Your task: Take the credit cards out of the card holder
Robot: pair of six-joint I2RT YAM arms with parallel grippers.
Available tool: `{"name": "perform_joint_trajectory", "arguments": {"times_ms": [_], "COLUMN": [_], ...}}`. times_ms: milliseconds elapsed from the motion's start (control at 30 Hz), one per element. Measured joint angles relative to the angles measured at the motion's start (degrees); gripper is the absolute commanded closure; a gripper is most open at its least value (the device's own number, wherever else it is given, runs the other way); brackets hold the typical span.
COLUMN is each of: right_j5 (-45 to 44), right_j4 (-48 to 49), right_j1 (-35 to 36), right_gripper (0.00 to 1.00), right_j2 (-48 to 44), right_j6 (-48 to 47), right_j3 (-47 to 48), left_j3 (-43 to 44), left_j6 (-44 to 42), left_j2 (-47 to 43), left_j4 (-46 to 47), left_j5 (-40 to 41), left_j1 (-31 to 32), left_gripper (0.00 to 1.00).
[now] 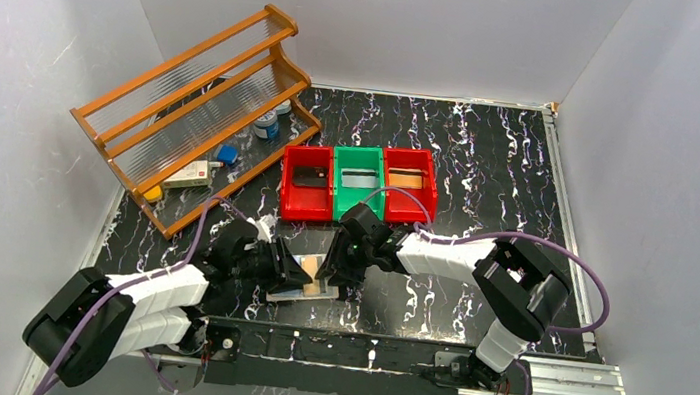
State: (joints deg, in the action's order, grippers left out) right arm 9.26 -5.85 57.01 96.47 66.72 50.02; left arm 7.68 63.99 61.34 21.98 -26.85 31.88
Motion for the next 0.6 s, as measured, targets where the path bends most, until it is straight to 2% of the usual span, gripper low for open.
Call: {"name": "perform_joint_trajectory", "arguments": {"times_ms": [267, 433, 600], "right_j5": [0.0, 0.0, 0.1], "right_j4": [0.6, 0.7, 0.9], "right_j1": [0.0, 0.0, 0.0], "right_gripper": [0.52, 0.52, 0.52], "right_j2": [0.0, 0.0, 0.0], "right_j6": [0.4, 0.4, 0.4], "right_j3": [-0.2, -0.2, -0.3], "left_j3": [7.6, 7.5, 4.3], "left_j6": [-11.5, -12.6, -11.0], "left_j2": [0.0, 0.8, 2.0], "left_j4": [-11.2, -10.5, -5.1], "left_j5": [-0.9, -1.0, -1.0], "left_j1": [0.2, 0.2, 0.1], "left_gripper": [0.59, 0.60, 0.64]}}
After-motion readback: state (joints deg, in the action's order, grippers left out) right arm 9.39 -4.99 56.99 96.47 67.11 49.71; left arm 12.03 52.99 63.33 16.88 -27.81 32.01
